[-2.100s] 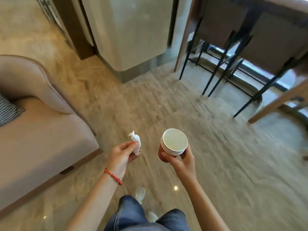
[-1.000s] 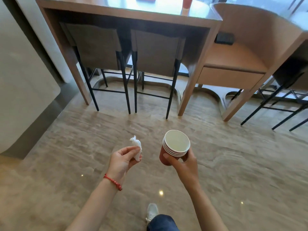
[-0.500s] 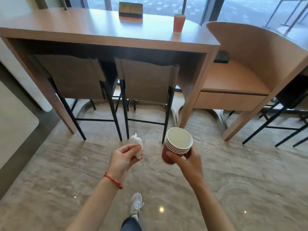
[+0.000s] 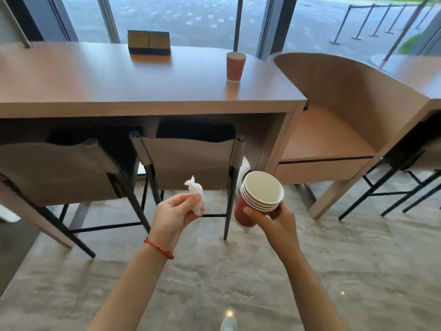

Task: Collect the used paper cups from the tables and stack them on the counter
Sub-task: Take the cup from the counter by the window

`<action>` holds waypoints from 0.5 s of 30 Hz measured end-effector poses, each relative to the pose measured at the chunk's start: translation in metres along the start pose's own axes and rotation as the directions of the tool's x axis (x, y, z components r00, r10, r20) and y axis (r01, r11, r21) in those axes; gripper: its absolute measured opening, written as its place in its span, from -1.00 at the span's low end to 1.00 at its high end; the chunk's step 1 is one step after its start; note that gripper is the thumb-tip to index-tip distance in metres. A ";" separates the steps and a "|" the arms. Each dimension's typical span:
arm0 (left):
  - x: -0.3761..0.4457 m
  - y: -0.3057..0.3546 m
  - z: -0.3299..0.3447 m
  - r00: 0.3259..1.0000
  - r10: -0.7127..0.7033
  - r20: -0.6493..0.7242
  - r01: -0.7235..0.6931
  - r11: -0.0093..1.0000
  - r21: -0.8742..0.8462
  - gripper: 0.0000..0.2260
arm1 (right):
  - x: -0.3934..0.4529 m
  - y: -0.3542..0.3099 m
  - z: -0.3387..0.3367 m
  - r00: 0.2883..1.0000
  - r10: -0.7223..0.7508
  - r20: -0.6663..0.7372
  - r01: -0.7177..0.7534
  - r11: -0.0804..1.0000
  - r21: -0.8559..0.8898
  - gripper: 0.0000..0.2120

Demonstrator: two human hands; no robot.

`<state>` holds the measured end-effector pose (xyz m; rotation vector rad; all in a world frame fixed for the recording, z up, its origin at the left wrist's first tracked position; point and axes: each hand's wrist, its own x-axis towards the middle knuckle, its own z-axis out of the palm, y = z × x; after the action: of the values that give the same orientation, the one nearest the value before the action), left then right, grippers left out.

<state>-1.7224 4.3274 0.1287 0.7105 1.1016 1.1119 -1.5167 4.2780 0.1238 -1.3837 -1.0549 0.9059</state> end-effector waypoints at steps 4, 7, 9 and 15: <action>0.049 0.016 0.023 0.999 0.044 0.027 -0.044 0.999 0.004 -0.96 | 0.056 -0.002 0.001 0.998 -0.055 0.007 0.055 0.998 -0.021 -0.41; 0.086 0.031 0.041 0.995 0.090 0.033 -0.090 0.996 0.013 -0.94 | 0.101 -0.010 0.000 0.994 -0.104 0.026 0.105 0.994 -0.033 -0.39; 0.113 0.043 0.056 0.992 0.119 0.040 -0.119 0.993 0.005 -0.93 | 0.134 -0.014 -0.002 0.990 -0.130 0.047 0.131 0.991 -0.019 -0.40; 0.185 0.093 0.107 0.981 0.187 0.044 -0.184 0.981 -0.060 -0.80 | 0.242 -0.043 -0.010 0.974 -0.198 0.111 0.199 0.980 0.001 -0.46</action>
<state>-1.6435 4.5395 0.1860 0.8051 0.9731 1.2712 -1.4376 4.5038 0.1793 -1.2219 -1.2596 0.8379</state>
